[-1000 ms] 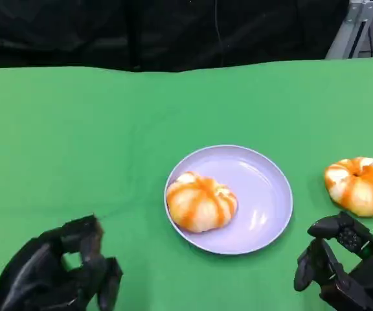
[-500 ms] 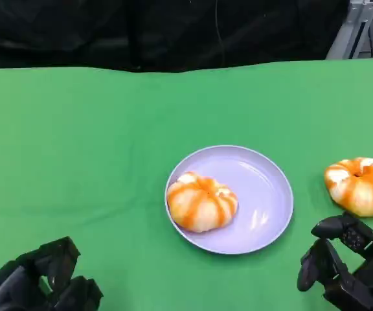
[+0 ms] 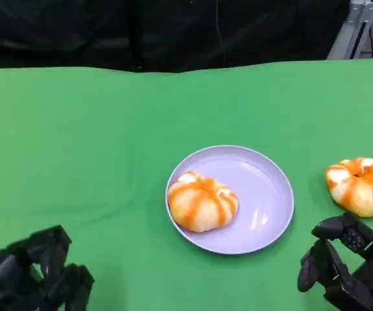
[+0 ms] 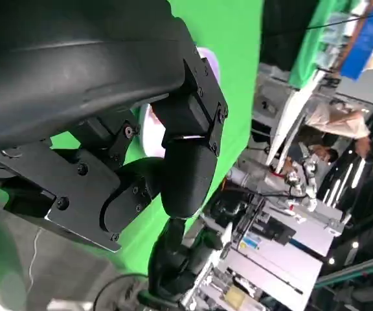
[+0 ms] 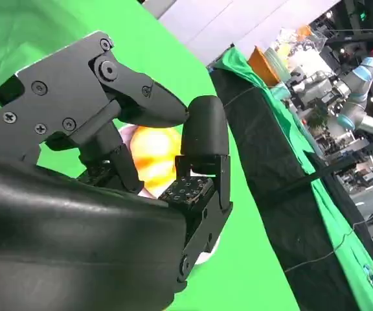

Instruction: Grasp the bread from the table and place it into the plate.

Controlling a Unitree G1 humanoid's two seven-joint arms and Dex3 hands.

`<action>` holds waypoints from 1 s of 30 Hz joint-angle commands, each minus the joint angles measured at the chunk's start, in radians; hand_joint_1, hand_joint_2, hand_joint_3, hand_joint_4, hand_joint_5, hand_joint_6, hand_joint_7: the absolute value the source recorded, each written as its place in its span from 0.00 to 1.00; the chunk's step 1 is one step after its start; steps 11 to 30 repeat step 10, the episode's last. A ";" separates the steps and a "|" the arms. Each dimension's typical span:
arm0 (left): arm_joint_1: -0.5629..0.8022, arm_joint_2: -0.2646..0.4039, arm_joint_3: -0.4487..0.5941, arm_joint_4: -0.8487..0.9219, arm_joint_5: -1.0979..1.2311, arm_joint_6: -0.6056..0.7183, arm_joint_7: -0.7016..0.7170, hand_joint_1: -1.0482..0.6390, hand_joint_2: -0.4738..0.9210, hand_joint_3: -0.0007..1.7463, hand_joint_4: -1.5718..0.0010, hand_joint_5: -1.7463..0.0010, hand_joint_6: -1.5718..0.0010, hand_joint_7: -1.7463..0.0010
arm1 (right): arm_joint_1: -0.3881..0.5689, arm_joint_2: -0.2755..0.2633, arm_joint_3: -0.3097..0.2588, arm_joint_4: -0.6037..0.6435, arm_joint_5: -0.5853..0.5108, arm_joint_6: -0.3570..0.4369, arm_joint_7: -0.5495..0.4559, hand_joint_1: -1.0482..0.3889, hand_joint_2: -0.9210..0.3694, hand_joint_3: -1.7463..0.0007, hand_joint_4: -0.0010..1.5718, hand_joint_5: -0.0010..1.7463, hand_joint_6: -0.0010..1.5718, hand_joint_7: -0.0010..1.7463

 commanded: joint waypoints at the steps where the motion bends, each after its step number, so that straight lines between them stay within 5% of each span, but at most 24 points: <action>1: 0.000 0.015 0.015 -0.007 0.013 -0.002 -0.004 0.56 0.77 0.68 0.34 0.00 0.43 0.00 | 0.008 -0.017 -0.011 -0.017 0.005 -0.001 0.002 0.62 0.29 0.37 0.53 1.00 0.52 0.82; 30: -0.001 0.015 0.023 -0.009 0.009 -0.008 -0.008 0.59 0.76 0.69 0.34 0.00 0.43 0.00 | 0.014 -0.022 -0.008 -0.026 0.006 -0.003 0.006 0.62 0.27 0.38 0.53 1.00 0.51 0.82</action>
